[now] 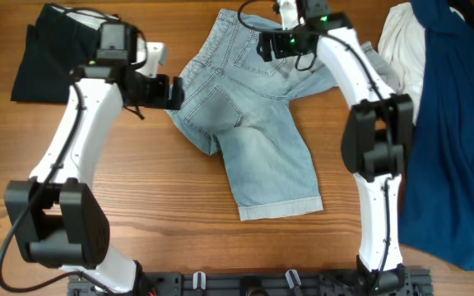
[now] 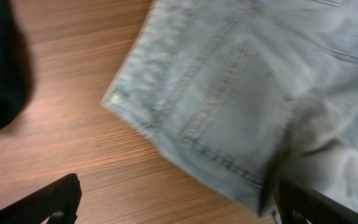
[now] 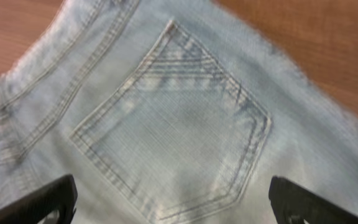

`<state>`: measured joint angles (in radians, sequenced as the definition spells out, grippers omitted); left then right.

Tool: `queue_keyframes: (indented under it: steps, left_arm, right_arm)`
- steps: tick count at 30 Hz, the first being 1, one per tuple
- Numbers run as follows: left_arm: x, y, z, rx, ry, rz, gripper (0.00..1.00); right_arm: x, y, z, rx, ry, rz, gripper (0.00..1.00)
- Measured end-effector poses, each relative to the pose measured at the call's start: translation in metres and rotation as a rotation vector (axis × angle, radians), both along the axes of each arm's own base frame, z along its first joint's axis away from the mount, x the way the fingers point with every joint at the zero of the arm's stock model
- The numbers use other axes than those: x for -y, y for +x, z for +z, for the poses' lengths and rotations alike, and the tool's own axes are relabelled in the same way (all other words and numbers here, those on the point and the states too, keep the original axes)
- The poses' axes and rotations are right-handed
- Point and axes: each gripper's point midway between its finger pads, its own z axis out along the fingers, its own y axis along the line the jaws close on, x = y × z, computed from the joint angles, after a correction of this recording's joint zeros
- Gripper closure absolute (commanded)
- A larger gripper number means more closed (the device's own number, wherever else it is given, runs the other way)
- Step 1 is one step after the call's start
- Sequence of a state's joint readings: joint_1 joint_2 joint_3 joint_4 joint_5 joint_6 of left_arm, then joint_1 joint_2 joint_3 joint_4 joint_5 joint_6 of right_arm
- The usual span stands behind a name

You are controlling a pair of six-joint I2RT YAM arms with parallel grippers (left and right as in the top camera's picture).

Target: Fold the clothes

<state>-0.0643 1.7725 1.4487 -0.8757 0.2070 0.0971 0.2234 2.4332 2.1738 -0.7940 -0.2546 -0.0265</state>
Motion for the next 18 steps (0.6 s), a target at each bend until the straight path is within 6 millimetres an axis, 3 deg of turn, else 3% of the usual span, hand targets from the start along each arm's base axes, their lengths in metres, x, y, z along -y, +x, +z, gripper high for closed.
queue_keyframes:
  steps: [1, 3, 6, 7, 9, 13, 16, 17, 18]
  left_arm:
    - [-0.011, 0.002, -0.006, -0.018, 0.0, 0.032, 0.0]
    - [-0.036, 0.005, -0.037, -0.09, 0.004, 0.091, 0.02]
    - [-0.037, 0.013, -0.078, -0.141, 0.007, 0.085, 0.04]
    - [-0.036, 0.016, -0.088, -0.146, 0.009, 0.075, 0.06]
    - [-0.033, 0.025, -0.098, -0.127, 0.009, 0.063, 0.12]
    - [-0.031, 0.038, -0.1, -0.081, 0.009, 0.054, 0.17]
    - [-0.019, 0.043, -0.118, -0.085, 0.015, 0.028, 0.26]
    - [-0.013, 0.045, -0.118, -0.075, 0.01, 0.015, 0.4]
    - [-0.006, 0.046, -0.119, -0.07, 0.011, 0.001, 0.66]
  right_arm:
    - [0.005, -0.01, 0.02, -0.013, 0.001, -0.003, 0.0]
    - [0.015, -0.027, 0.08, 0.019, 0.014, -0.013, 0.04]
    - [0.025, -0.061, 0.151, 0.06, 0.027, -0.018, 0.2]
    - [0.026, -0.067, 0.16, 0.063, 0.029, -0.019, 0.25]
    - [0.029, -0.083, 0.157, 0.005, 0.019, -0.019, 0.34]
    - [0.03, -0.088, 0.154, -0.024, 0.018, -0.029, 0.36]
    - [0.03, -0.088, 0.154, -0.024, 0.018, -0.029, 0.36]
    - [0.03, -0.088, 0.154, -0.024, 0.019, -0.029, 0.36]
    - [0.03, -0.088, 0.154, -0.024, 0.018, -0.029, 0.36]
